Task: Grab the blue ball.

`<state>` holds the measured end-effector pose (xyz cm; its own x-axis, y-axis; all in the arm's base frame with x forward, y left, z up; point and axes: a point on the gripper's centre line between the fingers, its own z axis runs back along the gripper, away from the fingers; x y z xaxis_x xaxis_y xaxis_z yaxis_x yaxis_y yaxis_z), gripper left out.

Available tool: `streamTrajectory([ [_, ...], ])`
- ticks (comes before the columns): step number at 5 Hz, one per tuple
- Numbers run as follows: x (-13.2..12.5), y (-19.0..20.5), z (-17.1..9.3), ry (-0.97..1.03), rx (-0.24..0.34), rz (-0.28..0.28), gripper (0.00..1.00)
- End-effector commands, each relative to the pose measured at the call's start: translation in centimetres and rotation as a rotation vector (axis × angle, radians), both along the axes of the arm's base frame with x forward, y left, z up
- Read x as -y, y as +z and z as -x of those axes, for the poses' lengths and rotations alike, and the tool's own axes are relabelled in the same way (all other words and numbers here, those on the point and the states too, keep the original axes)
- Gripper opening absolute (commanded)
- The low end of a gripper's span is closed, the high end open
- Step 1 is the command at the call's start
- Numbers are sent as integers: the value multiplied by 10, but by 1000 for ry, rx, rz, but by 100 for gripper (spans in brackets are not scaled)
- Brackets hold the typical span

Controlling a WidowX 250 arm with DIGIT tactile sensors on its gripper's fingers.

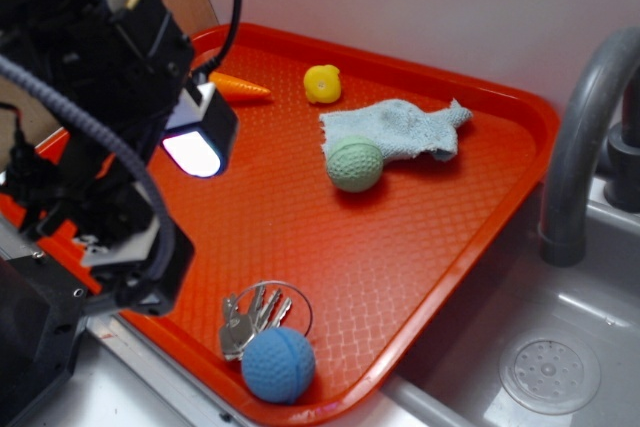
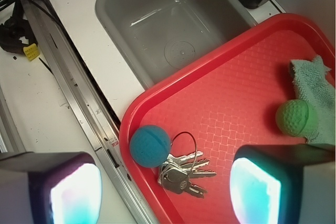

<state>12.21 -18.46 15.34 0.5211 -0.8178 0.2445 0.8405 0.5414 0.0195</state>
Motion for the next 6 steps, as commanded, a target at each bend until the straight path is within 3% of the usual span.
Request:
streamTrajectory([
  [1,12,-59,11,-215,49,-104,100],
  [2,16,-88,12,-288,-39,-108,100],
  [3,17,-101,15,-334,-90,-84,100],
  [5,16,-114,23,-343,-160,-93,100],
  [6,15,-114,24,-324,-165,-102,0],
])
